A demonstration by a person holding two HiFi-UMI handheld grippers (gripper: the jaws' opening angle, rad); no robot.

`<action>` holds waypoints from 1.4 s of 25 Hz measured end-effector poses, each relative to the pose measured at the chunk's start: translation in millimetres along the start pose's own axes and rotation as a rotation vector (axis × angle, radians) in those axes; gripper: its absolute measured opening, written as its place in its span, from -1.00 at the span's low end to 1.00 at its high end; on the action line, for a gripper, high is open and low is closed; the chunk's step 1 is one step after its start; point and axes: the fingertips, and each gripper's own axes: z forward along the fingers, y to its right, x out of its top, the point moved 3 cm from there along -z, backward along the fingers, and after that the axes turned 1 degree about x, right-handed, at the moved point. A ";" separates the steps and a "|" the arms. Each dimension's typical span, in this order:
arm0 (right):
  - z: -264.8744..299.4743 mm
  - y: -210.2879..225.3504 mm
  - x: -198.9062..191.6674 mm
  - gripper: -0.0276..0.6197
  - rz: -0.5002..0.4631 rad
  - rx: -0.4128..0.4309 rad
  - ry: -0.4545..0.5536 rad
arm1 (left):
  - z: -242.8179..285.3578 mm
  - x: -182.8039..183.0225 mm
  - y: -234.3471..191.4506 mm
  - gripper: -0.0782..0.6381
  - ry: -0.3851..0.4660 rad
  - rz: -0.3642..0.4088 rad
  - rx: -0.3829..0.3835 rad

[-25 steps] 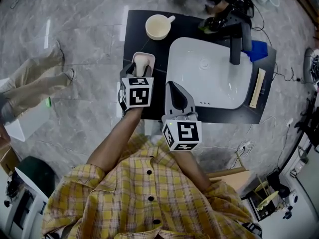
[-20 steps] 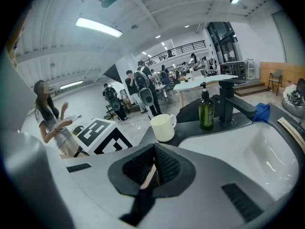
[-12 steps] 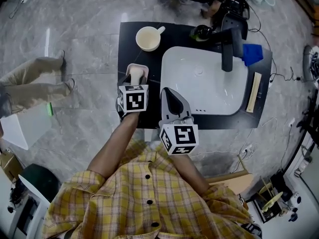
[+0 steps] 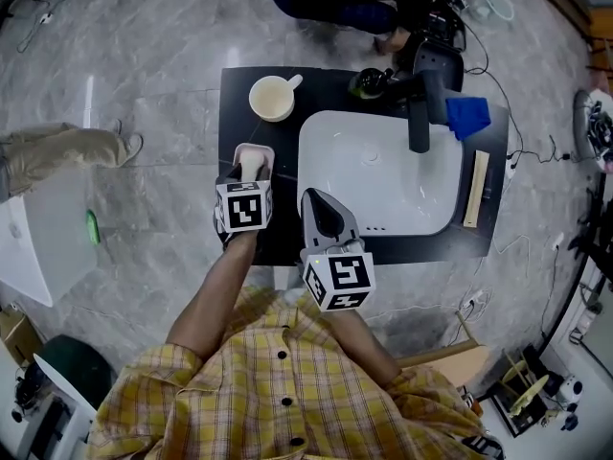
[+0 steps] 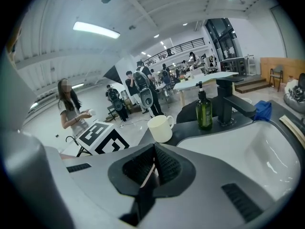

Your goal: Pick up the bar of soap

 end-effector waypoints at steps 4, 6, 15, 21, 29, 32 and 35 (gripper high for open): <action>-7.8 0.6 4.9 -0.85 -0.013 -0.006 0.018 | -18.4 8.9 3.1 -0.20 0.053 -0.008 -0.026; -12.0 -0.8 6.9 -0.85 -0.018 -0.008 0.026 | -30.0 12.9 5.5 -0.20 0.079 -0.012 -0.037; -36.6 -24.5 26.1 -0.85 -0.067 -0.002 0.075 | -99.1 23.3 19.7 -0.20 0.220 -0.041 -0.119; -54.8 -45.8 50.1 -0.85 -0.112 0.008 0.153 | -164.3 49.1 23.0 -0.20 0.408 -0.011 -0.145; -83.3 -83.3 96.4 -0.85 -0.176 0.033 0.265 | -279.2 79.5 30.6 -0.20 0.706 0.052 -0.186; -92.8 -95.4 111.5 -0.85 -0.196 0.044 0.308 | -315.3 81.4 31.7 -0.20 0.828 0.080 -0.181; -100.1 -105.7 119.4 -0.85 -0.213 0.055 0.347 | -336.2 78.2 33.1 -0.20 0.931 0.124 -0.168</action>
